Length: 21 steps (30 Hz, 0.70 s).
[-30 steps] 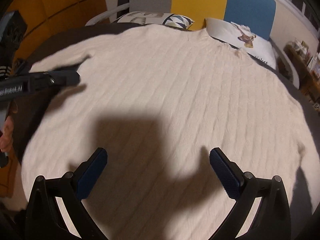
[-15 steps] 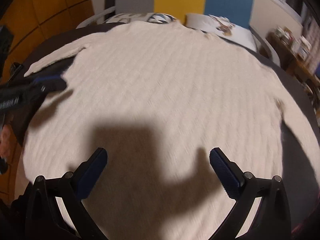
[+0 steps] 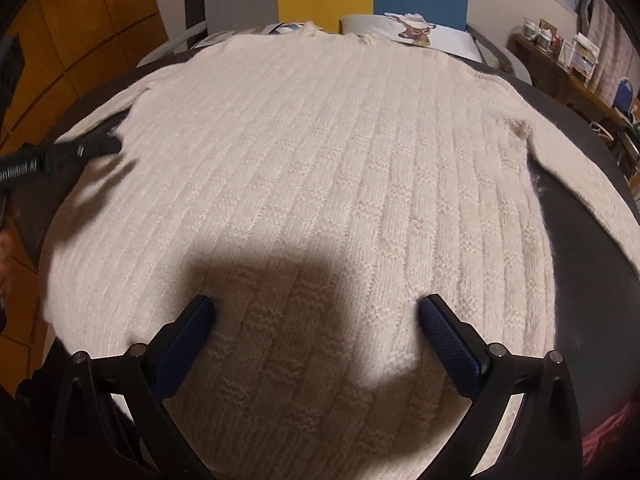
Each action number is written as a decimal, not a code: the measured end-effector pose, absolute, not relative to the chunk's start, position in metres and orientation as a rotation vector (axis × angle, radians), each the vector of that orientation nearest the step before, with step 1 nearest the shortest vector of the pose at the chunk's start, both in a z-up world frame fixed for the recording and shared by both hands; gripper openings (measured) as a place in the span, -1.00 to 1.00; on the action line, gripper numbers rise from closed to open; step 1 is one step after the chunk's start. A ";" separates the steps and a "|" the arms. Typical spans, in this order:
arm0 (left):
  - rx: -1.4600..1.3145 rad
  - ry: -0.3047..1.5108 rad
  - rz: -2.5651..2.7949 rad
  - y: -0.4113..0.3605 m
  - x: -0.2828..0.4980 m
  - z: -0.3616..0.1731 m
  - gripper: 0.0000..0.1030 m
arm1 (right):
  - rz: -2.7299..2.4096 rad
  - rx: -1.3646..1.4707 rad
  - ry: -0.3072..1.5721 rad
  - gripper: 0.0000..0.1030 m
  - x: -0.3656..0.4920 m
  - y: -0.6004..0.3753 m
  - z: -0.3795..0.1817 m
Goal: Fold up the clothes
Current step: 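Sweep both open grippers over the sweater body to flatten it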
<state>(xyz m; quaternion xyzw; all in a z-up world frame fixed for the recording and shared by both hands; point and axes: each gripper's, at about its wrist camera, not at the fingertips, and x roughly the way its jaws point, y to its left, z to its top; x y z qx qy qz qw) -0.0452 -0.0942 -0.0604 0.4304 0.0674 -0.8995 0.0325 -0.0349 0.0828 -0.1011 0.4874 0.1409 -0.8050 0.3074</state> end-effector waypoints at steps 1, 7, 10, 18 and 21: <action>1.341 0.163 -2.779 -0.085 -0.054 -0.061 -0.52 | -2.150 1.294 0.381 1.00 -0.037 0.089 -0.097; 1.503 -0.005 -2.668 -0.056 -0.087 -0.099 -0.51 | -2.133 1.389 0.396 1.00 -0.048 0.137 -0.105; 1.541 0.102 -2.738 -0.052 -0.103 -0.087 -0.51 | -2.094 1.370 0.409 1.00 -0.049 0.143 -0.105; 1.574 0.037 -2.662 -0.049 -0.165 -0.102 -0.50 | -2.179 1.270 0.318 1.00 -0.100 0.147 -0.079; 1.581 0.081 -2.669 -0.053 -0.174 -0.107 -0.50 | -2.136 1.247 0.327 1.00 -0.122 0.135 -0.084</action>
